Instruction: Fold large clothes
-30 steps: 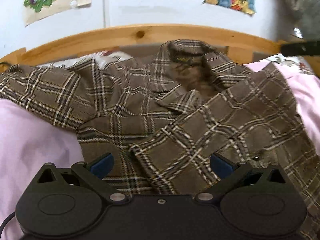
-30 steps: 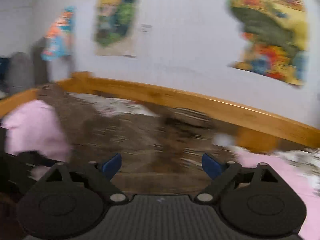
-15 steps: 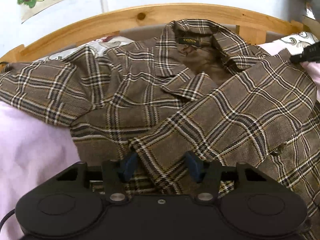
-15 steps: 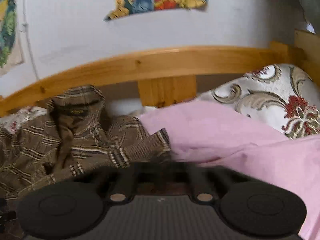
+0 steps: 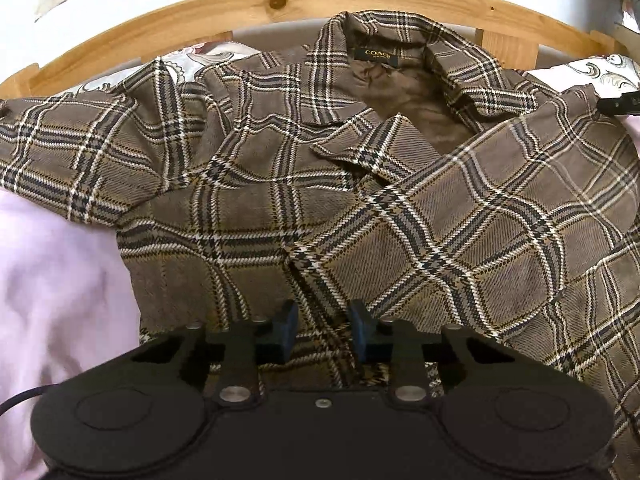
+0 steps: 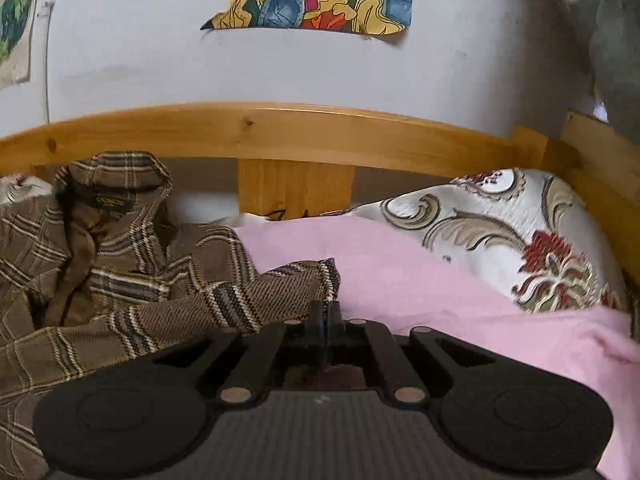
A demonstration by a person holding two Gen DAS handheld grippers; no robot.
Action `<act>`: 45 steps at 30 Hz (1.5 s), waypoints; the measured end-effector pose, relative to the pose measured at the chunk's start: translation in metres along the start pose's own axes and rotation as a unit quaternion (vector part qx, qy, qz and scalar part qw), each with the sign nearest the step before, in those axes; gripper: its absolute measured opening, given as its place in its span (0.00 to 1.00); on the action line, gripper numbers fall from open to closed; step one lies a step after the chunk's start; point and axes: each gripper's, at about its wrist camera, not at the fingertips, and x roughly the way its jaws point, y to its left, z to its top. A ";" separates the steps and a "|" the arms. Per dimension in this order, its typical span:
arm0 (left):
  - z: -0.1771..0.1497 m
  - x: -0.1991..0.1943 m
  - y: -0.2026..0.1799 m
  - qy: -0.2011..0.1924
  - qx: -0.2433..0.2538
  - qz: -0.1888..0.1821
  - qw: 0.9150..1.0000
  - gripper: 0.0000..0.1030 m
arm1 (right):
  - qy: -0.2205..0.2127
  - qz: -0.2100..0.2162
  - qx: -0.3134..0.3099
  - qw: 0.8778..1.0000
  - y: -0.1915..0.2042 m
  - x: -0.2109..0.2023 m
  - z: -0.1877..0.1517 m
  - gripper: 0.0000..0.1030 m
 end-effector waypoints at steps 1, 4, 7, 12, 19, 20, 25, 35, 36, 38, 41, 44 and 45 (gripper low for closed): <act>0.000 -0.001 0.001 0.001 0.001 0.000 1.000 0.30 | -0.013 0.020 -0.003 1.000 -0.001 -0.004 -0.001 0.07; -0.002 -0.006 0.004 -0.003 -0.001 -0.003 1.000 0.32 | -0.023 0.043 -0.015 0.999 -0.005 -0.023 -0.005 0.38; -0.002 -0.007 0.007 -0.006 -0.011 -0.017 1.000 0.32 | -0.026 0.064 -0.019 0.997 -0.015 -0.045 -0.016 0.65; -0.003 -0.002 0.017 0.003 -0.055 -0.036 0.998 0.27 | -0.003 0.074 -0.084 0.994 -0.008 -0.075 -0.050 0.80; -0.004 -0.011 0.011 -0.010 -0.028 -0.034 0.999 0.00 | 0.020 0.054 -0.203 0.978 0.030 -0.066 -0.092 0.78; -0.004 -0.014 0.011 -0.013 -0.028 -0.037 0.999 0.00 | 0.014 0.046 -0.204 0.978 0.034 -0.061 -0.093 0.72; -0.005 -0.024 0.014 -0.029 -0.054 -0.071 0.996 0.00 | 0.000 0.022 -0.163 0.986 0.034 -0.048 -0.084 0.31; -0.015 -0.003 0.024 -0.007 -0.082 -0.100 0.992 0.56 | 0.013 0.021 -0.141 0.990 0.012 -0.051 -0.093 0.27; -0.014 0.001 0.023 -0.006 -0.080 -0.100 0.992 0.51 | 0.014 0.021 -0.136 0.990 0.011 -0.051 -0.093 0.28; -0.010 0.003 0.021 -0.008 -0.077 -0.104 0.992 0.35 | 0.012 0.023 -0.126 0.992 0.009 -0.050 -0.094 0.30; -0.004 0.000 0.014 -0.008 -0.065 -0.097 0.993 0.11 | 0.010 0.027 -0.120 0.992 0.009 -0.048 -0.093 0.34; 0.000 -0.013 0.007 -0.018 -0.056 -0.069 0.996 0.07 | 0.011 0.032 -0.122 0.992 0.012 -0.044 -0.093 0.36; 0.000 -0.021 0.007 -0.027 -0.060 -0.065 0.996 0.07 | 0.013 0.033 -0.120 0.992 0.013 -0.043 -0.092 0.22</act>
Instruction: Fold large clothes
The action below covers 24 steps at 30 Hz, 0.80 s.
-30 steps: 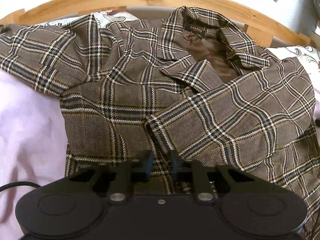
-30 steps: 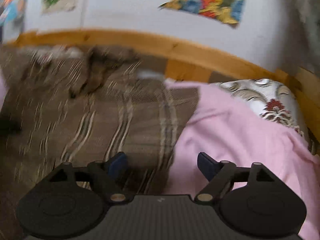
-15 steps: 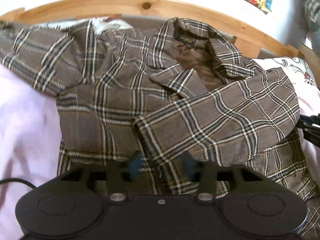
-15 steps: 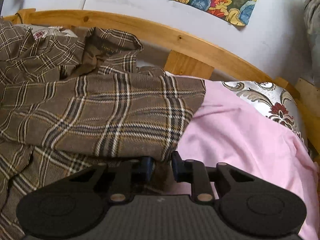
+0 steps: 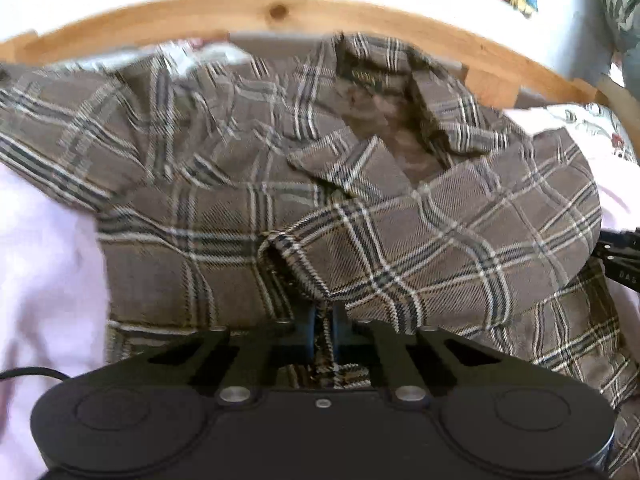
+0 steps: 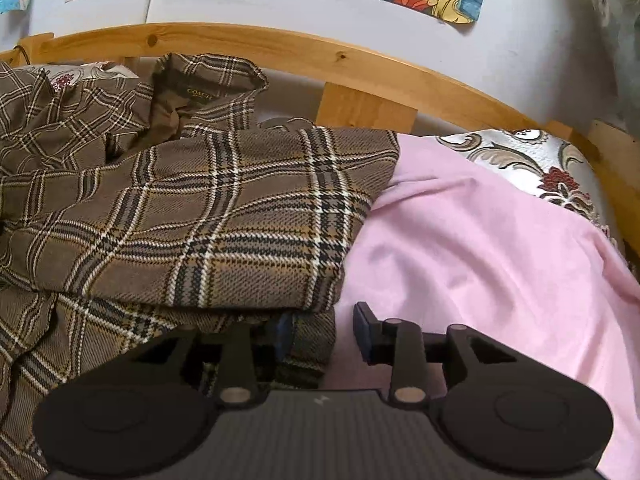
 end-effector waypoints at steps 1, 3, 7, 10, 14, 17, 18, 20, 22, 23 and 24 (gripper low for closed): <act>0.001 -0.008 0.001 -0.006 -0.008 -0.003 1.000 0.07 | 0.000 -0.003 0.005 1.000 0.000 0.000 0.001 0.11; -0.001 -0.026 0.005 -0.021 -0.027 -0.014 0.999 0.07 | -0.015 -0.022 0.014 1.000 -0.001 -0.006 0.003 0.04; -0.012 -0.035 0.011 -0.010 -0.025 -0.003 1.000 0.06 | -0.045 -0.046 0.013 0.998 0.000 -0.026 0.003 0.02; -0.024 -0.021 0.013 0.023 -0.012 -0.004 1.000 0.06 | -0.029 -0.042 -0.014 0.999 0.003 -0.024 -0.003 0.02; -0.031 -0.021 0.011 0.013 0.006 0.001 1.000 0.07 | -0.015 -0.037 -0.010 0.999 0.000 -0.029 -0.002 0.10; -0.034 -0.023 0.012 0.008 0.016 0.000 1.000 0.07 | -0.034 -0.034 0.012 0.999 -0.012 -0.050 0.004 0.47; -0.035 -0.023 0.013 0.010 0.014 -0.001 1.000 0.08 | -0.047 -0.031 0.021 0.998 -0.016 -0.056 0.007 0.52; -0.036 -0.021 0.017 0.015 0.004 -0.003 1.000 0.08 | -0.067 -0.023 0.036 0.997 -0.022 -0.062 0.018 0.56; -0.035 -0.021 0.019 0.017 -0.003 -0.003 1.000 0.08 | -0.071 -0.012 0.064 0.995 -0.028 -0.054 0.035 0.60; -0.035 -0.022 0.019 0.016 -0.005 -0.002 1.000 0.08 | -0.069 -0.001 0.079 0.994 -0.031 -0.047 0.041 0.64; -0.035 -0.023 0.019 0.016 -0.006 -0.001 1.000 0.08 | -0.060 0.013 0.099 0.993 -0.035 -0.036 0.048 0.67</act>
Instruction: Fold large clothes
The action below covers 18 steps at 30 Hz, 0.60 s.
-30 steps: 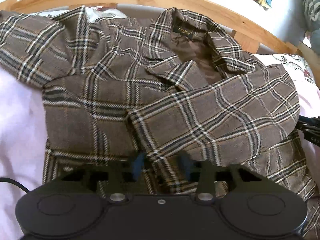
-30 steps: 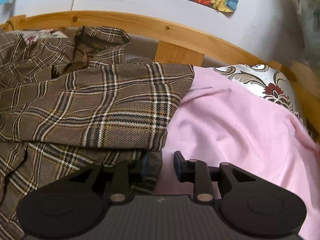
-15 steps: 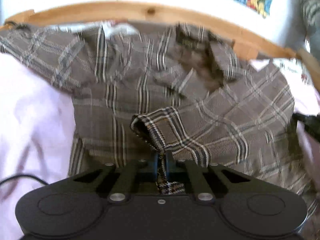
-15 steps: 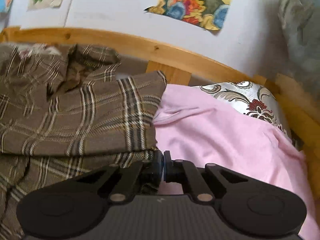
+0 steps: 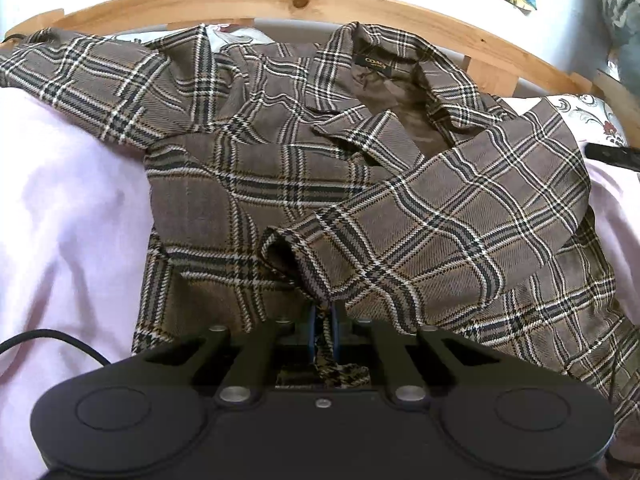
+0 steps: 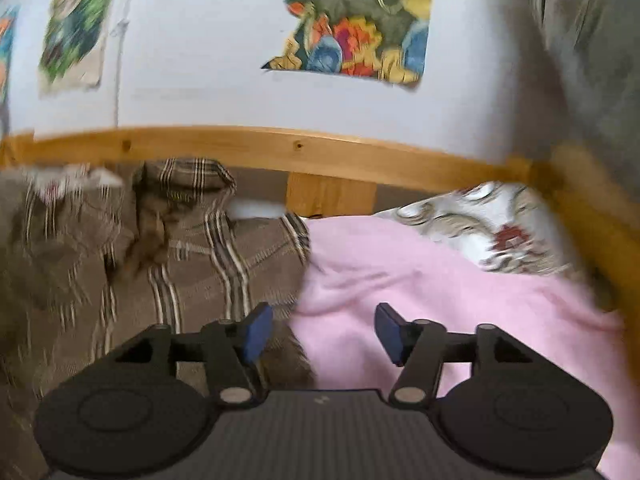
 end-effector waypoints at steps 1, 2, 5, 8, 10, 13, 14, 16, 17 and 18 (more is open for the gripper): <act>0.000 0.000 0.000 0.000 0.000 0.002 1.000 0.08 | 0.012 0.015 0.022 1.000 0.001 0.014 0.005 0.67; 0.000 -0.001 0.000 0.000 -0.002 0.003 1.000 0.08 | 0.018 0.030 0.041 0.999 0.001 0.028 0.010 0.67; -0.001 -0.001 0.000 -0.001 -0.007 0.004 1.000 0.08 | 0.031 0.052 0.094 0.994 -0.005 0.067 0.017 0.64; -0.002 -0.001 0.000 -0.005 -0.010 -0.002 1.000 0.08 | 0.041 0.060 0.141 0.987 -0.014 0.087 0.022 0.04; -0.002 -0.005 -0.002 -0.016 -0.010 -0.019 1.000 0.08 | 0.032 0.040 0.116 0.992 -0.009 0.085 0.027 0.03; -0.003 -0.005 -0.012 -0.025 0.020 -0.015 0.999 0.08 | -0.020 0.001 0.040 0.999 0.008 0.064 0.031 0.02; -0.005 -0.002 -0.015 -0.022 0.031 -0.008 0.999 0.08 | -0.026 -0.007 0.022 0.999 0.012 0.061 0.032 0.02; -0.006 0.007 -0.019 -0.006 0.042 0.001 0.999 0.08 | -0.017 -0.017 -0.002 1.000 0.016 0.066 0.030 0.03; -0.007 0.011 -0.020 -0.003 0.044 0.005 0.999 0.08 | -0.007 -0.022 -0.009 1.000 0.016 0.072 0.028 0.03; -0.008 0.013 -0.021 -0.002 0.046 0.009 0.999 0.08 | 0.001 -0.028 -0.016 0.999 0.018 0.078 0.025 0.03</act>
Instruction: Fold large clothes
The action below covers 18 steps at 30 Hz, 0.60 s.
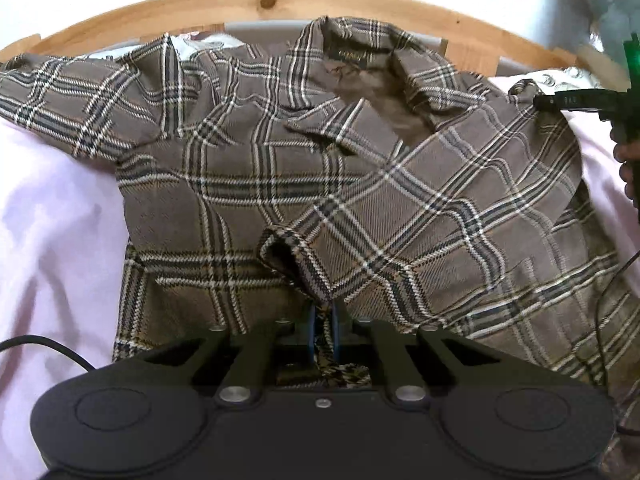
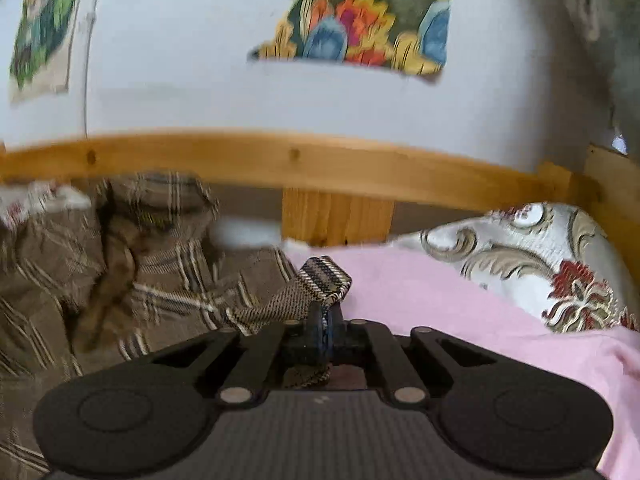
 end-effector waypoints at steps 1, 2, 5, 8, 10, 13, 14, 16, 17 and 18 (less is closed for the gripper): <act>0.000 0.000 -0.001 0.000 0.002 0.001 1.000 0.09 | 0.004 -0.004 -0.005 1.000 0.004 0.005 -0.002 0.03; 0.000 -0.001 -0.002 -0.002 0.004 0.002 1.000 0.12 | 0.006 -0.009 -0.012 1.000 0.008 0.009 -0.005 0.03; 0.002 -0.007 0.003 0.001 -0.010 0.000 1.000 0.29 | 0.010 -0.017 -0.023 1.000 0.012 0.014 -0.013 0.04; 0.005 -0.018 0.017 0.003 -0.048 -0.014 0.999 0.45 | 0.001 -0.023 -0.035 0.999 0.016 0.011 -0.014 0.10; 0.009 -0.030 0.025 -0.007 -0.063 -0.017 0.998 0.57 | -0.007 -0.017 -0.039 0.999 0.016 0.004 -0.014 0.25; 0.021 -0.055 0.040 -0.048 -0.074 -0.006 0.996 0.78 | -0.020 -0.007 -0.045 0.999 0.018 -0.011 -0.013 0.59; 0.026 -0.062 0.044 -0.062 -0.077 0.004 0.995 0.82 | -0.027 -0.003 -0.046 0.999 0.019 -0.017 -0.013 0.67; 0.037 -0.077 0.059 -0.091 -0.083 0.033 0.992 0.88 | -0.040 0.009 -0.050 0.998 0.023 -0.030 -0.012 0.78; 0.042 -0.084 0.068 -0.105 -0.086 0.050 0.989 0.93 | -0.046 0.015 -0.053 0.997 0.026 -0.037 -0.011 0.86; 0.048 -0.090 0.080 -0.123 -0.092 0.074 0.985 0.99 | -0.052 0.021 -0.056 0.997 0.030 -0.044 -0.011 0.94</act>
